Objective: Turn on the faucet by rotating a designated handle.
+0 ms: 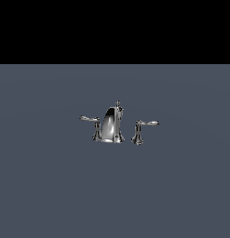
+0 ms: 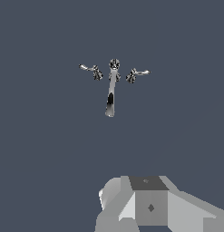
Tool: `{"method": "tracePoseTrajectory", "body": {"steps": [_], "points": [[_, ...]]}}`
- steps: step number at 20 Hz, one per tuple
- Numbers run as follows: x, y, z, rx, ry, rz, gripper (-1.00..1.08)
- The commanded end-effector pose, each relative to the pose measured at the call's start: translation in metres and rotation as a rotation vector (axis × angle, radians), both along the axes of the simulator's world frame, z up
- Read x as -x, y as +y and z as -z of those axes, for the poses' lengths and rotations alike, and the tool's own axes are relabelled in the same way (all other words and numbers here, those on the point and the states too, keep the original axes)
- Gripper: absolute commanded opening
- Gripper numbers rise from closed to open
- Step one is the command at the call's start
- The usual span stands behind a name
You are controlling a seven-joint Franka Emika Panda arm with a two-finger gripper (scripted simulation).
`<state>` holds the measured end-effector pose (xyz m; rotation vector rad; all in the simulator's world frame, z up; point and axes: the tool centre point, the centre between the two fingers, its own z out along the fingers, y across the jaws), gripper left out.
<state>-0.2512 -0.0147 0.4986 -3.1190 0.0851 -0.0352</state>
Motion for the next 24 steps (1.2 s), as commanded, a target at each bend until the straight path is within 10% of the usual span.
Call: {"method": "tracePoseTrajectory", "body": {"steps": [1, 24], "points": [[0.000, 0.000, 0.000, 0.000, 0.000, 0.000, -1.00], [-0.026, 0.053, 0.065, -0.001, 0.006, 0.275, -1.00]]}}
